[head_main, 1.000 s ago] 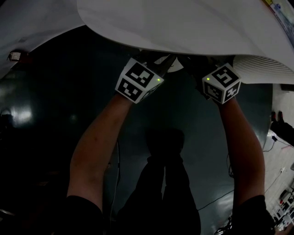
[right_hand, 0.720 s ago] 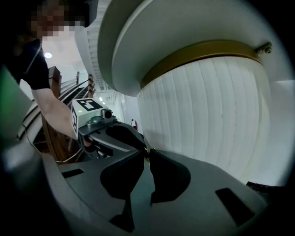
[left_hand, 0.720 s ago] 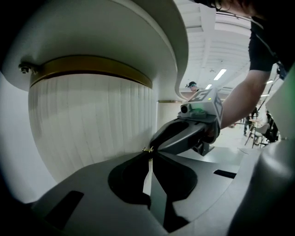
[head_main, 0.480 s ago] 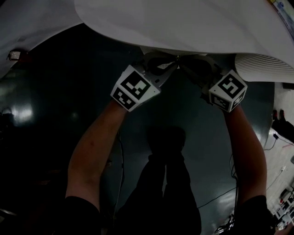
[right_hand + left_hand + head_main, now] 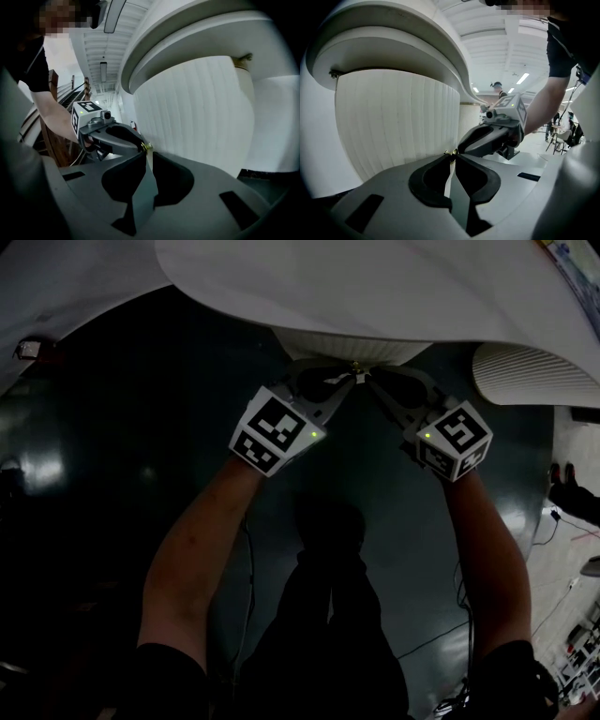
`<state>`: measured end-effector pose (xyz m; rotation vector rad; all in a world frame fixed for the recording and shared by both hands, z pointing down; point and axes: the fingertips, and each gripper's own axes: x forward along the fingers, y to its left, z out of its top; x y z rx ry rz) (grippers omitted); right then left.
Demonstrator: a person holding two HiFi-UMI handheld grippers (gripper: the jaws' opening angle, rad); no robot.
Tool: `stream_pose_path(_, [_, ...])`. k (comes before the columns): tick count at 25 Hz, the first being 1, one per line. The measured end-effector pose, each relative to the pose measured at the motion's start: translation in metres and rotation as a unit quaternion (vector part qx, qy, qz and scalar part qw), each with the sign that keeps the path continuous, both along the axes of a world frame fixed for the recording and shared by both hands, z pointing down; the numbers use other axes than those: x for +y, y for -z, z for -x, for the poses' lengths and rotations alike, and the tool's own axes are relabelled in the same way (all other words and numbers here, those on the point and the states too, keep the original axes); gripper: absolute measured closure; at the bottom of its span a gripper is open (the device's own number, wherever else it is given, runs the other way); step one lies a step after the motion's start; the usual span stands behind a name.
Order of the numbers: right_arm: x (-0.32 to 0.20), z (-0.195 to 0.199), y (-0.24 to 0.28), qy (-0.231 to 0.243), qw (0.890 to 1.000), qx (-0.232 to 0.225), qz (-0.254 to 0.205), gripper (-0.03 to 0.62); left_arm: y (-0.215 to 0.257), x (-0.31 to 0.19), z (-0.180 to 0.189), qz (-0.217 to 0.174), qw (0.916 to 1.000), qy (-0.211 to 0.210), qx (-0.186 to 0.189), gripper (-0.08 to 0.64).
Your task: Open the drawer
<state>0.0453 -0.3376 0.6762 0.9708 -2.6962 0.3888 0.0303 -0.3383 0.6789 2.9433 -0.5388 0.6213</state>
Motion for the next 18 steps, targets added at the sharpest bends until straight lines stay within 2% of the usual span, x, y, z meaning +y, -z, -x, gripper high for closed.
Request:
stream_pose_path(4, [0.019, -0.025, -0.055, -0.049, 0.997, 0.006, 0.063, 0.551, -0.001, 0.004, -0.002, -0.004, 0.9999, 0.011, -0.006, 0.526])
stream_pose_path(6, [0.023, -0.032, -0.088, -0.079, 0.991, 0.002, 0.108, 0.549, -0.002, 0.008, -0.003, -0.004, 0.9999, 0.009, -0.009, 0.526])
stream_pose_path(8, [0.020, -0.039, -0.106, -0.126, 0.981, -0.033, 0.146, 0.549, -0.001, 0.015, -0.002, -0.004, 0.9999, 0.001, -0.009, 0.526])
stream_pose_path(10, [0.018, -0.038, -0.109, -0.153, 0.973, -0.069, 0.158, 0.550, 0.001, 0.022, 0.000, -0.006, 0.9999, -0.006, -0.013, 0.526])
stream_pose_path(12, [0.027, -0.026, -0.107, -0.140, 0.975, -0.078, 0.157, 0.551, 0.001, 0.031, 0.002, -0.004, 0.9998, -0.011, -0.013, 0.526])
stream_pose_path(15, [0.044, -0.005, -0.112, -0.098, 0.981, -0.051, 0.158, 0.551, 0.001, 0.046, 0.005, 0.005, 0.9999, -0.008, -0.005, 0.526])
stream_pose_path(18, [0.054, -0.002, -0.131, -0.093, 0.979, -0.030, 0.177, 0.550, 0.000, 0.059, 0.007, 0.015, 0.9998, 0.003, 0.010, 0.526])
